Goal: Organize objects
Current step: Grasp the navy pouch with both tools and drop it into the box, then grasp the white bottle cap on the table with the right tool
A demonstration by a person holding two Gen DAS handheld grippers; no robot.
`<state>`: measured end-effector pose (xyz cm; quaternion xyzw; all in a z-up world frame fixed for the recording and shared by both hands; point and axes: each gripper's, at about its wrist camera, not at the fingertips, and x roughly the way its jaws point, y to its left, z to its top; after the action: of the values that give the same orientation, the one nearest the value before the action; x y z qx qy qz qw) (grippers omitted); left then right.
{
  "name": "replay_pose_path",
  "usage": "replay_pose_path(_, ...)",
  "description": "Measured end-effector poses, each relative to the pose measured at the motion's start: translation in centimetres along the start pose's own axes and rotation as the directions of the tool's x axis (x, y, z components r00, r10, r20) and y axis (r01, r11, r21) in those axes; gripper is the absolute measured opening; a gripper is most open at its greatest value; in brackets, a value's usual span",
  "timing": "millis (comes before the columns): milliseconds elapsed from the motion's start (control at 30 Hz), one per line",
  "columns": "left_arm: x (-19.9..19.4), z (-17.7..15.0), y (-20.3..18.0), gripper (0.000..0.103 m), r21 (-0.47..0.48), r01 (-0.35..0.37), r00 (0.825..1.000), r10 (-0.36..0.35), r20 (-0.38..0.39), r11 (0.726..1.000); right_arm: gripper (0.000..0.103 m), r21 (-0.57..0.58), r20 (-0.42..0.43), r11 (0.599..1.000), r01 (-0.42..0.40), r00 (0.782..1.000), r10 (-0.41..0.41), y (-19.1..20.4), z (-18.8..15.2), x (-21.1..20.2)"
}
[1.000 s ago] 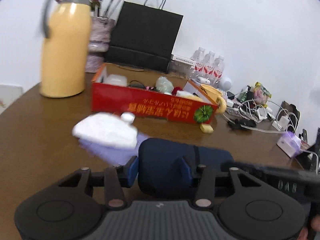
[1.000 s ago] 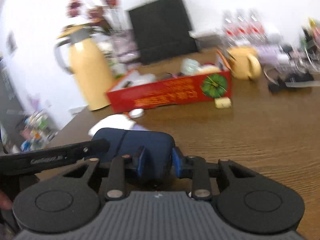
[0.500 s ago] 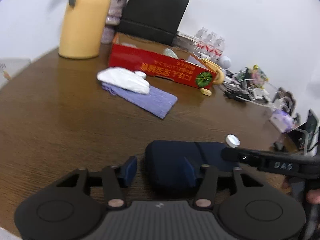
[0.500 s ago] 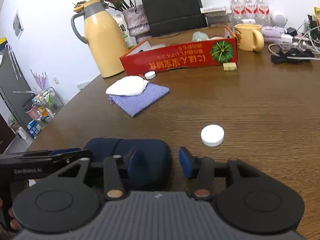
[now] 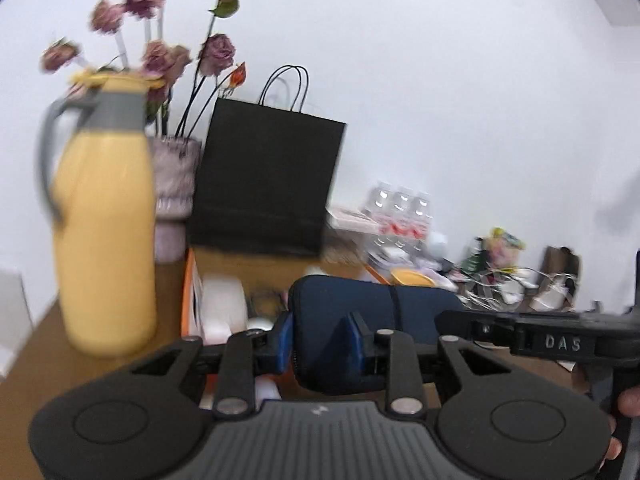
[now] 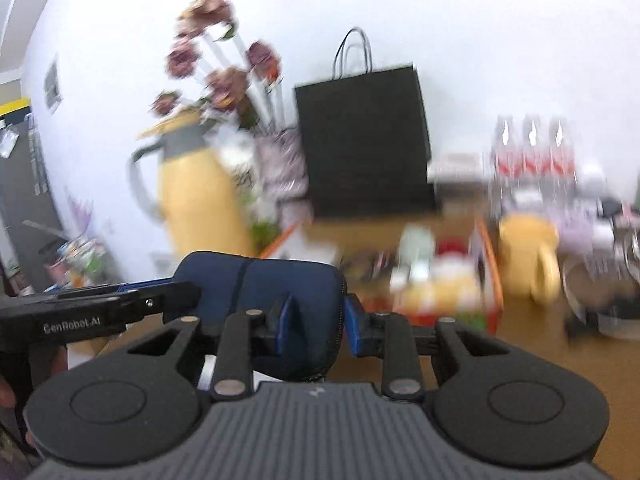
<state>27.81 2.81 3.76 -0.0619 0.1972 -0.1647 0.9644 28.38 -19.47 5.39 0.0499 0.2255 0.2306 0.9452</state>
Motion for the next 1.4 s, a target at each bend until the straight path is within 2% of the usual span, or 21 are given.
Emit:
replay_pose_path(100,6.0,2.8,1.6,0.027,0.011,-0.04,0.998,0.041,-0.051,0.999,0.028,0.015,-0.051,1.0,0.024,0.998,-0.023,-2.4,3.8,6.6)
replay_pose_path(200,10.5,3.3,3.8,0.027,0.011,-0.074,0.989,0.074,-0.128,0.997,0.028,0.08,-0.149,0.997,0.012,0.989,0.0,-4.7,5.0,12.5)
replay_pose_path(267,12.4,2.4,4.9,0.028,0.033,-0.114,0.974,0.118,-0.194,0.993,0.028,0.108,-0.226,0.994,0.005,0.974,0.02,-5.2,4.1,15.5)
replay_pose_path(300,13.0,1.5,5.2,0.031,0.066,-0.137,0.959,0.149,-0.242,0.988,0.029,0.122,-0.275,0.993,-0.004,0.961,0.037,-5.3,3.4,16.7)
replay_pose_path(333,13.5,0.6,5.2,0.035,0.115,-0.141,0.943,0.169,-0.288,0.983,0.031,0.113,-0.334,0.994,-0.013,0.941,0.05,-5.2,2.5,17.9)
replay_pose_path(367,13.8,-0.2,5.3,0.043,0.147,-0.138,0.934,0.178,-0.31,0.979,0.033,0.105,-0.369,0.994,-0.028,0.927,0.066,-4.9,1.7,18.7)
replay_pose_path(400,13.9,-0.8,5.5,0.047,0.159,-0.14,0.933,0.184,-0.309,0.977,0.035,0.112,-0.389,0.993,-0.044,0.917,0.085,-5.0,1.0,19.3)
replay_pose_path(433,13.7,-1.0,5.7,0.048,0.163,-0.134,0.94,0.177,-0.29,0.978,0.036,0.117,-0.393,0.992,-0.052,0.915,0.094,-5.0,0.5,19.8)
replay_pose_path(500,13.3,-0.5,6.0,0.052,0.147,-0.141,0.943,0.178,-0.282,0.979,0.037,0.1,-0.391,0.995,-0.011,0.919,0.05,-4.9,0.4,20.0)
replay_pose_path(533,13.1,0.1,6.3,0.055,0.117,-0.142,0.947,0.169,-0.273,0.983,0.041,0.089,-0.375,0.996,-0.006,0.926,0.039,-4.8,0.6,19.4)
replay_pose_path(600,12.3,1.6,6.5,0.07,0.075,-0.145,0.957,0.159,-0.241,0.987,0.047,0.089,-0.34,0.996,-0.014,0.939,0.043,-4.9,1.7,18.0)
replay_pose_path(767,9.4,4.3,4.6,0.072,0.083,-0.171,0.97,0.183,-0.162,0.982,0.055,0.001,-0.267,0.999,0.044,0.963,-0.042,-4.4,4.3,14.4)
replay_pose_path(867,7.2,3.7,2.8,0.074,0.096,-0.16,0.974,0.173,-0.149,0.982,0.061,-0.037,-0.247,0.997,0.07,0.966,-0.076,-4.0,3.7,11.8)
replay_pose_path(933,5.1,2.2,1.3,0.078,0.121,-0.19,0.972,0.205,-0.118,0.974,0.065,-0.06,-0.22,0.994,0.092,0.97,-0.103,-3.5,2.5,9.3)
replay_pose_path(1000,2.8,-0.3,-0.4,0.078,0.14,-0.26,0.959,0.273,-0.081,0.955,0.072,-0.094,-0.167,0.989,0.117,0.977,-0.132,-2.5,0.1,5.6)
replay_pose_path(1033,1.3,-1.8,-1.1,0.078,0.134,-0.269,0.957,0.28,-0.071,0.954,0.077,-0.116,-0.148,0.986,0.124,0.979,-0.14,-2.0,-1.4,3.7)
replay_pose_path(1100,-2.3,-5.0,-2.5,0.082,0.094,-0.241,0.966,0.248,-0.075,0.966,0.082,-0.146,-0.112,0.98,0.138,0.981,-0.155,-0.4,-4.9,-0.4)
replay_pose_path(1200,-7.3,-9.6,-4.6,0.089,0.056,-0.169,0.98,0.174,-0.093,0.984,0.1,-0.135,-0.077,0.986,0.102,0.991,-0.113,1.1,-10.2,-6.9)
replay_pose_path(1300,-10.4,-14.0,-6.0,0.089,0.045,-0.153,0.972,0.158,-0.172,0.987,0.102,-0.181,-0.102,0.978,0.104,0.987,-0.124,2.3,-15.3,-11.5)
replay_pose_path(1400,-12.2,-16.9,-6.3,0.089,0.031,-0.125,0.961,0.129,-0.245,0.992,0.102,-0.236,-0.16,0.965,0.111,0.975,-0.151,3.3,-18.7,-14.4)
